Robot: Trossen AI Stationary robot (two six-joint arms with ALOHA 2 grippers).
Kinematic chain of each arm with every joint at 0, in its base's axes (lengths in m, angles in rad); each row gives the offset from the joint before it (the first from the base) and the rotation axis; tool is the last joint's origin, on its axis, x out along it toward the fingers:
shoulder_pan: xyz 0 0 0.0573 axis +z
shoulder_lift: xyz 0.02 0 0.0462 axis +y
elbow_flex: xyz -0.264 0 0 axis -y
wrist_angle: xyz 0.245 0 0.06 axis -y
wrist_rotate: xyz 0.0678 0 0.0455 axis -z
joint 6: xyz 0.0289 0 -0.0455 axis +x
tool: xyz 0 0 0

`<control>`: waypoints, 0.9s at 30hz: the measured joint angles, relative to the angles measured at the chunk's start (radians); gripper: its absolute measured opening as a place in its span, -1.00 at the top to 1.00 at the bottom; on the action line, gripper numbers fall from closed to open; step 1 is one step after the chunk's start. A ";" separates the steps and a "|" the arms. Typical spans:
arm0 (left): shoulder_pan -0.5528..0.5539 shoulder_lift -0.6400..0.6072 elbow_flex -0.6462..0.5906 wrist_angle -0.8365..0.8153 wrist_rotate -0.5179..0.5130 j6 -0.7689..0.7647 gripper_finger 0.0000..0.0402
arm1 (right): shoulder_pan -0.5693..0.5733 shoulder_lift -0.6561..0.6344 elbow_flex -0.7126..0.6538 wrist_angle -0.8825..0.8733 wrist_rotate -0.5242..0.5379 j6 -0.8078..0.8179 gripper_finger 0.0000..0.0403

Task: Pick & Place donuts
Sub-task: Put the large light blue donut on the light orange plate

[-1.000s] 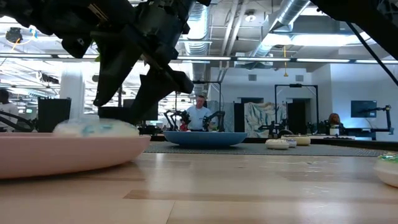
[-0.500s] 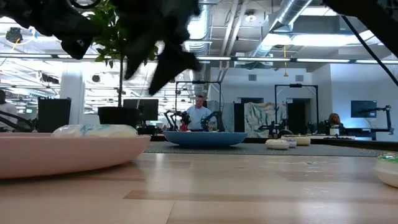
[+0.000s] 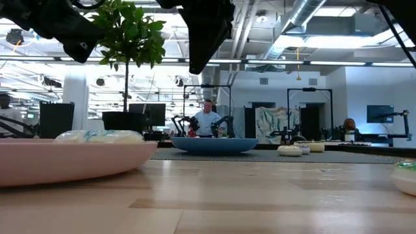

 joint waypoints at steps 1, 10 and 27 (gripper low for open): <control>0.000 0.000 0.000 0.000 0.000 0.000 1.00 | 0.000 0.000 0.000 0.000 -0.001 -0.005 0.92; 0.000 0.000 0.000 -0.011 -0.004 0.003 1.00 | 0.000 -0.163 -0.374 0.265 -0.080 0.002 0.99; 0.000 0.011 0.000 -0.055 -0.083 0.042 1.00 | 0.027 -1.130 -1.638 1.187 -0.086 0.165 1.00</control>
